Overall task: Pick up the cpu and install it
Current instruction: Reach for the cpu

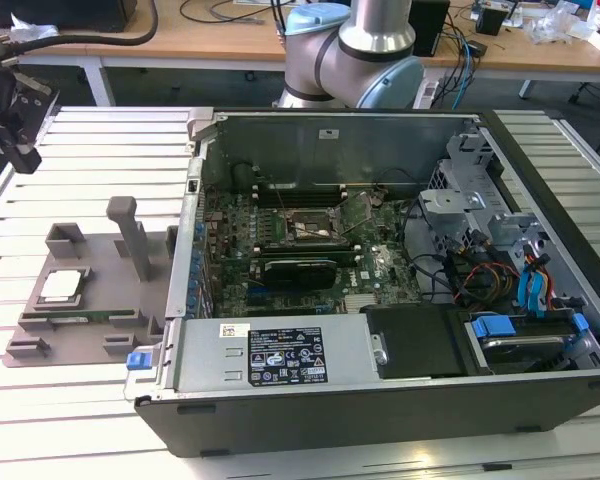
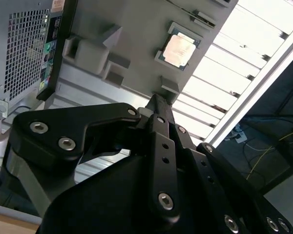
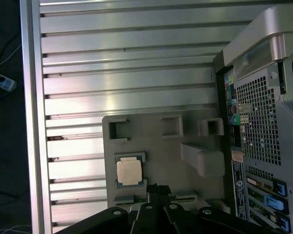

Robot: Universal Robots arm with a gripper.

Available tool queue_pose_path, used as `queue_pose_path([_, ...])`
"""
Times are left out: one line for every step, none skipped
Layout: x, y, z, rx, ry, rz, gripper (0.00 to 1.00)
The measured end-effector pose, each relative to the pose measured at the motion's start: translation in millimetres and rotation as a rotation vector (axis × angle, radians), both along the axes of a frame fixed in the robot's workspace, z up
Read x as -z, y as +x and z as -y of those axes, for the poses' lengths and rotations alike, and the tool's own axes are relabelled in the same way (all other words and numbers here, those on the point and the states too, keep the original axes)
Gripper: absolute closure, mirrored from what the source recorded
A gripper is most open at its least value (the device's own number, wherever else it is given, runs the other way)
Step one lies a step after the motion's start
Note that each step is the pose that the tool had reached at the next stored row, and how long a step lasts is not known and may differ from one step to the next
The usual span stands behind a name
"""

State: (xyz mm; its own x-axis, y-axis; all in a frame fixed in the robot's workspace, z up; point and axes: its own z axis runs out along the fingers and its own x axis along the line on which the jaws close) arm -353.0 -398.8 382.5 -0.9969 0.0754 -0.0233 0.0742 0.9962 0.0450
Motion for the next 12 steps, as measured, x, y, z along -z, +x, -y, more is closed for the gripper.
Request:
queue_pose_path([0.1, -1.7, 0.0, 0.0, 0.0, 0.0, 0.89])
queue_pose_path([0.2, -2.9, 0.0, 0.0, -0.0001, 0.0, 0.89])
queue_pose_path([0.4, -6.1, 0.0, 0.0, 0.0, 0.0, 0.89])
queue_pose_path([0.5, -7.8, 0.0, 0.0, 0.0, 0.0, 0.89])
queue_pose_path([0.6, -9.1, 0.0, 0.0, -0.0001, -0.0001, 0.89])
queue_pose_path([0.7, -11.6, 0.0, 0.0, -0.0001, 0.0, 0.89])
queue_pose_path([0.7, -13.0, 0.0, 0.0, -0.0001, -0.0001, 0.89])
queue_pose_path([0.8, -14.5, 0.0, 0.0, -0.0001, 0.0, 0.89])
queue_pose_path([0.9, -16.3, 0.0, 0.0, -0.0001, 0.0, 0.89])
queue_pose_path([0.9, -17.9, 0.0, 0.0, -0.0001, -0.0001, 0.89])
queue_pose_path([1.0, -19.9, 0.0, 0.0, -0.0001, -0.0001, 0.89])
queue_pose_path([1.1, -22.9, 0.1, 0.0, -0.0001, 0.0, 0.89])
